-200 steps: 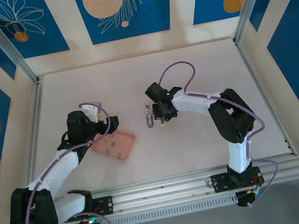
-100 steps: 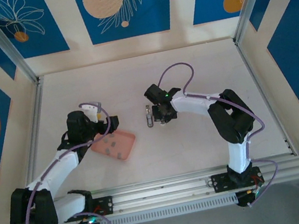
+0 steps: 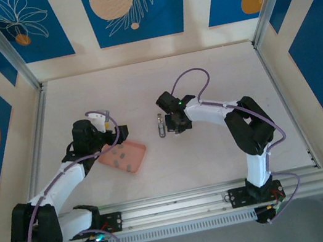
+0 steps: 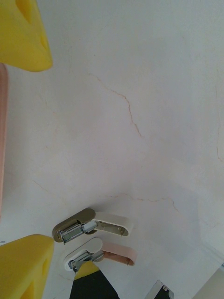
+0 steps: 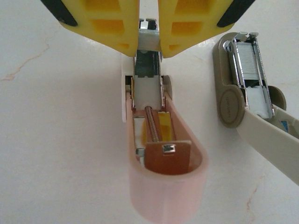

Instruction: Load the staples into the stapler

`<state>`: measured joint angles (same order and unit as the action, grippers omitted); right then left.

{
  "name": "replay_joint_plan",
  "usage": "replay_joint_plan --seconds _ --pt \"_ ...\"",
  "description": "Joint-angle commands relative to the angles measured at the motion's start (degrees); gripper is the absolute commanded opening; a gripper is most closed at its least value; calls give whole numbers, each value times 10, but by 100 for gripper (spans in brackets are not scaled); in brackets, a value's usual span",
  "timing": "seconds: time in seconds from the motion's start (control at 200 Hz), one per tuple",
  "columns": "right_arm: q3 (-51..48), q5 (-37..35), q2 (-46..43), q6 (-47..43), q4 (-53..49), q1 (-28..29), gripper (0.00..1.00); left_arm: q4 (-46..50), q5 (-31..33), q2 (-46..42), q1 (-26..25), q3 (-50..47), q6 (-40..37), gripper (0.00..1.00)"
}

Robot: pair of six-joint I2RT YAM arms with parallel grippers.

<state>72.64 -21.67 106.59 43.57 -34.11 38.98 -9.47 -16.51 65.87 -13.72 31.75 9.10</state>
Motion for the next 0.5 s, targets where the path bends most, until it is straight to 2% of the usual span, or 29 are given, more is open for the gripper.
replay_joint_plan --seconds 0.0,0.495 --pt "1 -10 5 10 -16 2 14 -11 -15 4 4 7 0 90" --pt "-12 -20 -45 -39 26 3 14 -23 -28 3 4 7 10 90"
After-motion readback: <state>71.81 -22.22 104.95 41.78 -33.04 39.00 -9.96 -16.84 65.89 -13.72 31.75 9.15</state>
